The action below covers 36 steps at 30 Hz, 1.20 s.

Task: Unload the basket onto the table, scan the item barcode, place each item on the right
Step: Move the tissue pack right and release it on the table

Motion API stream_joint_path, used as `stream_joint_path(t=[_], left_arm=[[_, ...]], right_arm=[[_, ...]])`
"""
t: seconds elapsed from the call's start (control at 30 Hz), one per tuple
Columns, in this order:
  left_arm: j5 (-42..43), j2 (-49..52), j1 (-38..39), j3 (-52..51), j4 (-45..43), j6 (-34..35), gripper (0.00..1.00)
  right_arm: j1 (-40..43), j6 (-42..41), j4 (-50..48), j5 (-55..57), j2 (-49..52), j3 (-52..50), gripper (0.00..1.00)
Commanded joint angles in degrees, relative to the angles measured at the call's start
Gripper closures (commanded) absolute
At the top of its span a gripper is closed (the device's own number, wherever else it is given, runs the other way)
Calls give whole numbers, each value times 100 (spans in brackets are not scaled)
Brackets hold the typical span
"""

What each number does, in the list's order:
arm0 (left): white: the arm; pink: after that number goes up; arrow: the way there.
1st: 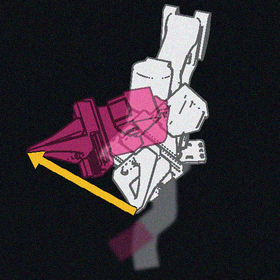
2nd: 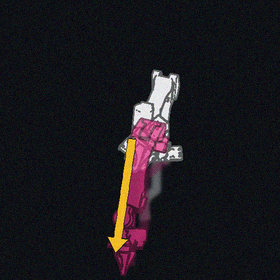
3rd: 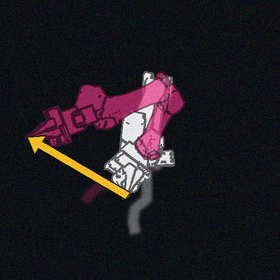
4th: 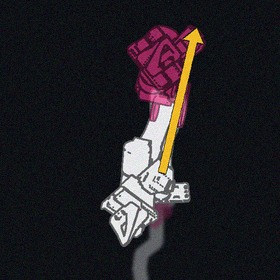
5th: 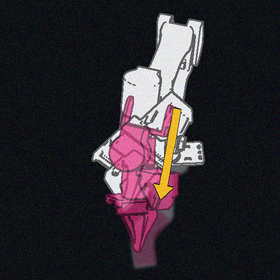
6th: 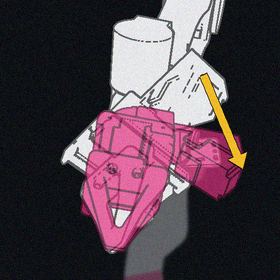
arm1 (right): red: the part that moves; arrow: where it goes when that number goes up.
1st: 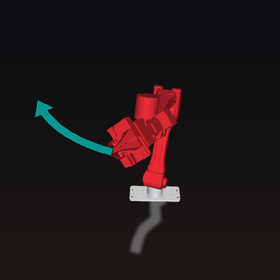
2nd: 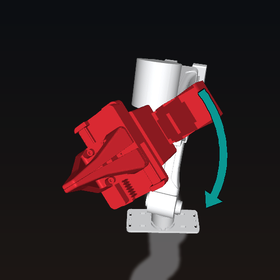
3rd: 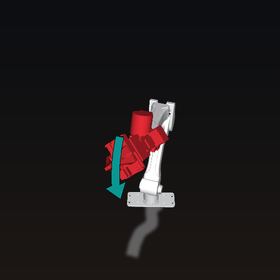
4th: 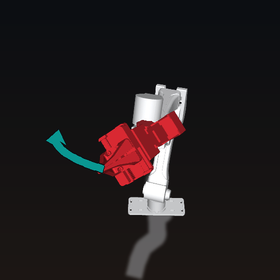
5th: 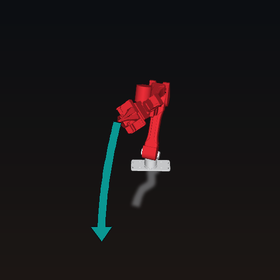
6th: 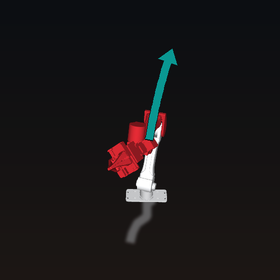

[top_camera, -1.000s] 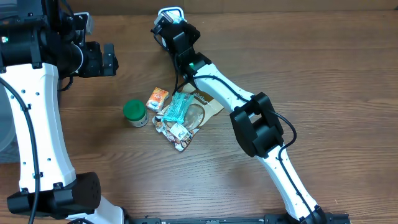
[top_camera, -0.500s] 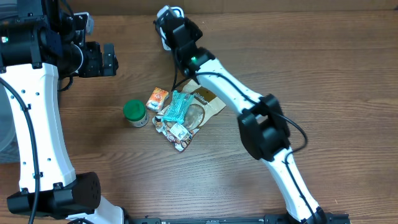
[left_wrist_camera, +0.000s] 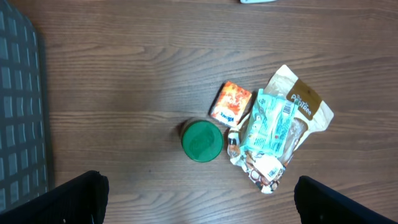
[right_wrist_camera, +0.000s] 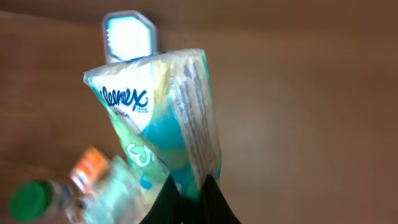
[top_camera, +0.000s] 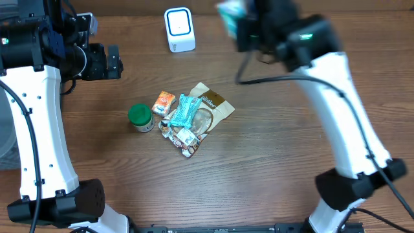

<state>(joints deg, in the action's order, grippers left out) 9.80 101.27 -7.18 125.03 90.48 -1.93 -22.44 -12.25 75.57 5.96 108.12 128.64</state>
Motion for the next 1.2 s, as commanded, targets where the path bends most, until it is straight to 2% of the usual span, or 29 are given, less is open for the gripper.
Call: stream_joint_path(t=[0.0, 0.07, 0.2, 0.5, 0.67, 0.7, 0.83, 1.0, 1.17], left_arm=[[-13, -2, -2, 26, -13, -109, 0], [-13, -2, -2, 26, -13, -109, 1], [-13, -2, -2, 24, -13, -109, 0], [-13, -2, -2, 26, -13, -109, 1], [-13, -2, -2, 24, -13, -109, 0], [-13, -2, -2, 24, -13, -109, 0], [-13, -2, -2, 26, -13, -107, 0], [-13, -2, -2, 26, -13, -109, 0], [-13, -2, -2, 26, -13, -109, 1]], right_arm=[[684, -848, 879, -225, 208, -63, 96], [1220, -857, 1318, -223, 264, -328, 96], [1895, -852, 1123, -223, 269, -1204, 96], [2782, -678, -643, -225, 269, -3790, 96], [2929, -529, -1460, -223, 269, -4708, 95], [2955, -529, -1561, -223, 269, -4835, 91], [3018, -525, -1611, -225, 269, -4992, 64], [3018, -238, -1360, -553, 264, -4732, 53], [2986, 48, -645, -1193, 247, -3899, 52]])
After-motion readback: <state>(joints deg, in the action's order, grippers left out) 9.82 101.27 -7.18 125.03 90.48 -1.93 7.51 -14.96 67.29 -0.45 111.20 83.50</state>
